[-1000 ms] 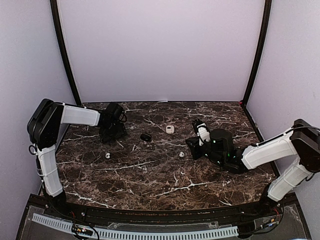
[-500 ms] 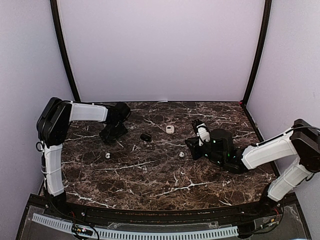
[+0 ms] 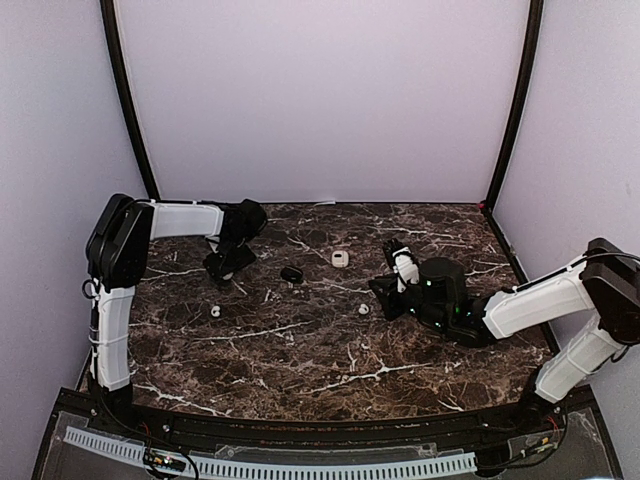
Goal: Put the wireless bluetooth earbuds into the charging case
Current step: Move the charging case to the center of the board.
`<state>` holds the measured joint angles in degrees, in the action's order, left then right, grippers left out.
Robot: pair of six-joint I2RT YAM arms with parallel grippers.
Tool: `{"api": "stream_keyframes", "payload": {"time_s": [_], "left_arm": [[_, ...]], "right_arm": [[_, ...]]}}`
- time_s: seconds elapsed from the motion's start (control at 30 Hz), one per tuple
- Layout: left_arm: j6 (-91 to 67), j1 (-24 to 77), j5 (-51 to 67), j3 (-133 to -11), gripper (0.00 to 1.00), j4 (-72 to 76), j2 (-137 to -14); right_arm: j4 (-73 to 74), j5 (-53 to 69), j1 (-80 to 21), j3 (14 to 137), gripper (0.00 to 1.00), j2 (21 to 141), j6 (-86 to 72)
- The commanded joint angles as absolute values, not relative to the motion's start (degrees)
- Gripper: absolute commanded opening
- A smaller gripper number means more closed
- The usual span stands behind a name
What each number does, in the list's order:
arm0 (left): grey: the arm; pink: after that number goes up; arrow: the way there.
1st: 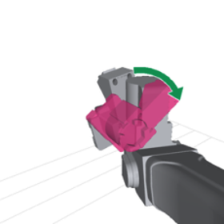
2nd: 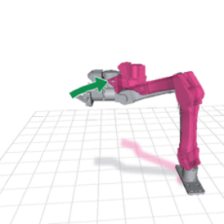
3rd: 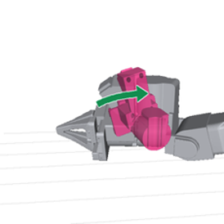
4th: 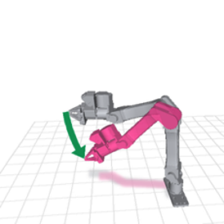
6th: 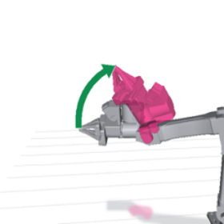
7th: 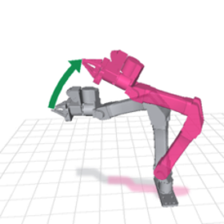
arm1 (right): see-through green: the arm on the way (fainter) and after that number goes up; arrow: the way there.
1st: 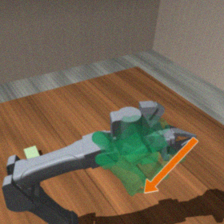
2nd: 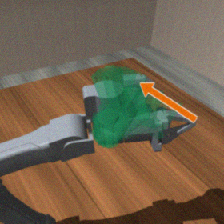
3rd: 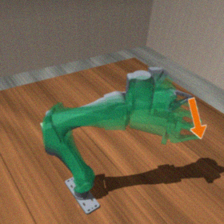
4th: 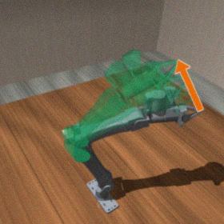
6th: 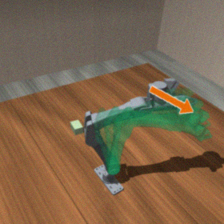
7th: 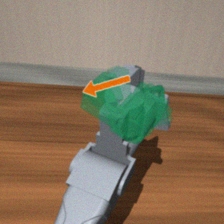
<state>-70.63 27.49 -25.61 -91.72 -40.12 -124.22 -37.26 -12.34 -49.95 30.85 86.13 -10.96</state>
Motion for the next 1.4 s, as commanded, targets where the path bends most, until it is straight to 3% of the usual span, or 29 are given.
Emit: {"api": "stream_keyframes", "payload": {"time_s": [0.0,0.67,1.03,1.37], "left_arm": [[-70.23,26.75,-27.46,-93.16,0.78,-42.54,-124.02],[-61.89,24.73,-25.82,-92.78,0.77,-43.08,-123.39],[-56.93,24.74,-24.7,-81.23,0.74,-37.84,-115.02],[-55.61,24.74,-24.33,-73.2,0.48,-31.88,-110.28]], "right_arm": [[-39.12,-11.65,-49.78,31.32,0.17,86.35,-10.37],[-38.38,-10.45,-49.81,32.24,0.17,87.19,-10.02],[-38.28,-9.87,-49.83,32.33,0.17,87.27,-10.02],[-38.55,-9.11,-49.79,32.25,0.17,87.28,-9.8]]}}
